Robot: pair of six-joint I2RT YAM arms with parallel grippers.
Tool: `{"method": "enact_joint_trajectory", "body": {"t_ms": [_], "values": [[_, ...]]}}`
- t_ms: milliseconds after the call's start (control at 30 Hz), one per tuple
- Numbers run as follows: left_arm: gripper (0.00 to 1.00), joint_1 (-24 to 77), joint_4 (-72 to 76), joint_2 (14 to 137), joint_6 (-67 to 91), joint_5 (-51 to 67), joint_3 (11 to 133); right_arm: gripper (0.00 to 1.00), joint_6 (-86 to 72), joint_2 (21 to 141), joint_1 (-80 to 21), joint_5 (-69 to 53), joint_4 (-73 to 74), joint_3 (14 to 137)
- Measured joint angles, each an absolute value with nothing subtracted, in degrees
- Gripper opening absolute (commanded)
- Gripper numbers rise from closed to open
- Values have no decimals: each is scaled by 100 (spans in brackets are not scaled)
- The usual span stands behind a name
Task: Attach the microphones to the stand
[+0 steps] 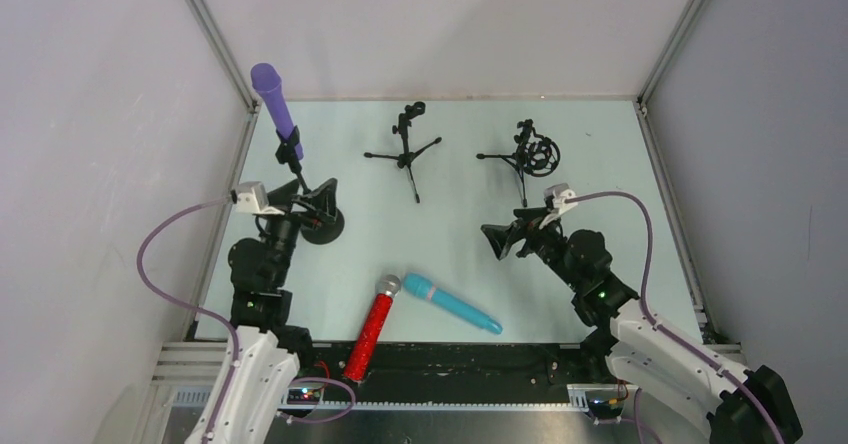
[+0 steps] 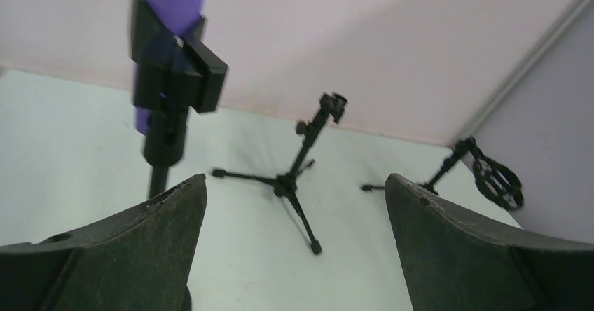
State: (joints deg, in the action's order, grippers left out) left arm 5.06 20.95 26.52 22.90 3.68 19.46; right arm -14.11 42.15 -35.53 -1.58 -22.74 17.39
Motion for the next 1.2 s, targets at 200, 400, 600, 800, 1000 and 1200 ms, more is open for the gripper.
{"method": "enact_joint_trajectory", "body": {"t_ms": [200, 400, 600, 800, 1000, 1200], "values": [[100, 506, 1293, 3205, 2585, 1208, 2504, 99, -1951, 4263, -3155, -353, -2104, 1946], [100, 646, 574, 3839, 2591, 1594, 3177, 99, -2209, 4300, -2936, -259, -1669, 2314], [100, 1247, -263, 4346, 2324, 1446, 3579, 100, -2248, 4281, -2744, 200, -1111, 2576], [100, 2003, -628, 4550, 1905, 808, 3647, 99, -2231, 4587, -2458, 532, -607, 2915], [100, 2812, -768, 4766, 1173, -451, 3780, 99, -2193, 5081, -2276, 731, -320, 3395], [100, 3317, -784, 5085, 786, -1354, 4001, 99, -2084, 5800, -2150, 891, -207, 4003]]}}
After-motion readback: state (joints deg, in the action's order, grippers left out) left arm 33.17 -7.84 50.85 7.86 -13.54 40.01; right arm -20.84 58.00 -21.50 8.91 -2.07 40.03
